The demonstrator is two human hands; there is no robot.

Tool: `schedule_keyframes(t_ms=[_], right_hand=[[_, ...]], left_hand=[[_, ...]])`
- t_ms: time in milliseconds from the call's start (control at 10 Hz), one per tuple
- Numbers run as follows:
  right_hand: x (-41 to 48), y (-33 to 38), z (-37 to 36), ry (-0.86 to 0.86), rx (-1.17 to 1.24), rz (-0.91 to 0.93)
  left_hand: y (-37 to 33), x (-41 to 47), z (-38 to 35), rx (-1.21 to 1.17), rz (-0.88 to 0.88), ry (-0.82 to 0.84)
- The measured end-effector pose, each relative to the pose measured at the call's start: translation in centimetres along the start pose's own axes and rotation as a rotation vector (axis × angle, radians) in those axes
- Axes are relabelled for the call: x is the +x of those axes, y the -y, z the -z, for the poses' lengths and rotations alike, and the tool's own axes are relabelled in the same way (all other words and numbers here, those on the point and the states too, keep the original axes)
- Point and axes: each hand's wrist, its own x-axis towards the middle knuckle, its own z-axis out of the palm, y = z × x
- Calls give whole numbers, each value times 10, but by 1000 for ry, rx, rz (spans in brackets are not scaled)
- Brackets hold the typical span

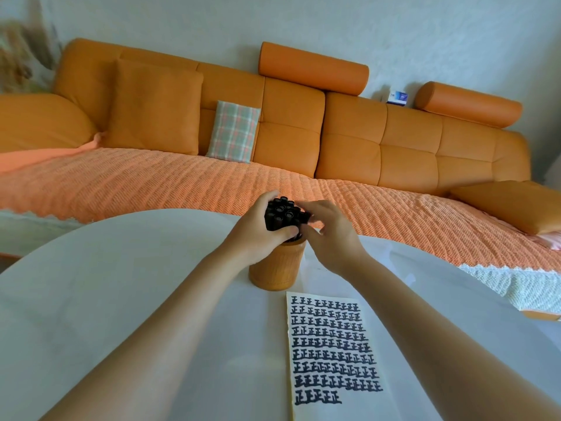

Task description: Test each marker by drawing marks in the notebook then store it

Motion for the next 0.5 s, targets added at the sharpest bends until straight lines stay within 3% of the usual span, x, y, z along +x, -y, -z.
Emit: schedule_keyframes(t_ms=[300, 500], right_hand=[[-1, 6, 2, 249, 67, -78], [-3, 14, 8, 257, 79, -93]], left_hand=[[4, -2, -6, 19, 22, -48], [-2, -7, 0, 73, 55, -23]])
